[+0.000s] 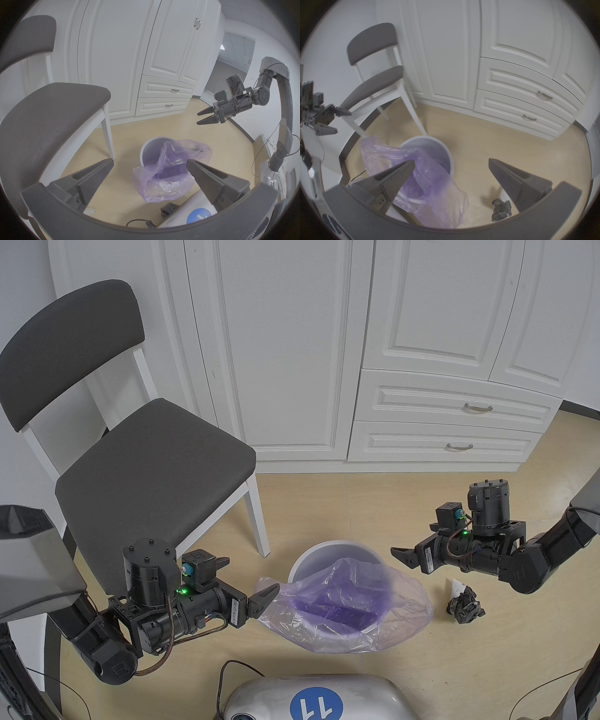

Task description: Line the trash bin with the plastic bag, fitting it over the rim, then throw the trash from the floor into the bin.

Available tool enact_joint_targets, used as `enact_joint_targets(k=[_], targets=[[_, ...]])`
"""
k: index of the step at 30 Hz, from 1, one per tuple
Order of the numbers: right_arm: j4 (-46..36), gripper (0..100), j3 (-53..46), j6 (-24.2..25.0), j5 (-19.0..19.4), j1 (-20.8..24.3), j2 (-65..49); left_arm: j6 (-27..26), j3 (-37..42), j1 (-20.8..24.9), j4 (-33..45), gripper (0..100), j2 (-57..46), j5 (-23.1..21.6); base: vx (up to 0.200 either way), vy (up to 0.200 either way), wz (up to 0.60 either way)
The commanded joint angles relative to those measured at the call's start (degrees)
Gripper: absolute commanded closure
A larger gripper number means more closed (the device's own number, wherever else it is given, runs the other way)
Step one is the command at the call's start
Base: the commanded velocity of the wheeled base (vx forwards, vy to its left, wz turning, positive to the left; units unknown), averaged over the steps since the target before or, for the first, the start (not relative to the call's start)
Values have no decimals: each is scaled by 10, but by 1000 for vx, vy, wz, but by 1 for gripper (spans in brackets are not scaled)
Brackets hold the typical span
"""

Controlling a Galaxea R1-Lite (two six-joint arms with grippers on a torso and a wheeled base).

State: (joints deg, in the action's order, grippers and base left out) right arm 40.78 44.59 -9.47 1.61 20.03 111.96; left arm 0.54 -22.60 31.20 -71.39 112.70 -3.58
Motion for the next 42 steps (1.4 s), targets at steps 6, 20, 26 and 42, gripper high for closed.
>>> enact_joint_targets(k=[6,20,26,42], targets=[[-13,0,33,-32,95,0,49,0,-2,-1,-6,0,-10,2,0,0,0],[3,0,63,-31,126,3,135,-16,8,1,-23,0,-6,2,0,0,0],[3,0,76,-32,127,11,175,-17,8,2,-23,0,0,2,0,0,0],[89,100,98,-29,126,21,246,-24,8,2,-47,0,26,1,0,0,0]])
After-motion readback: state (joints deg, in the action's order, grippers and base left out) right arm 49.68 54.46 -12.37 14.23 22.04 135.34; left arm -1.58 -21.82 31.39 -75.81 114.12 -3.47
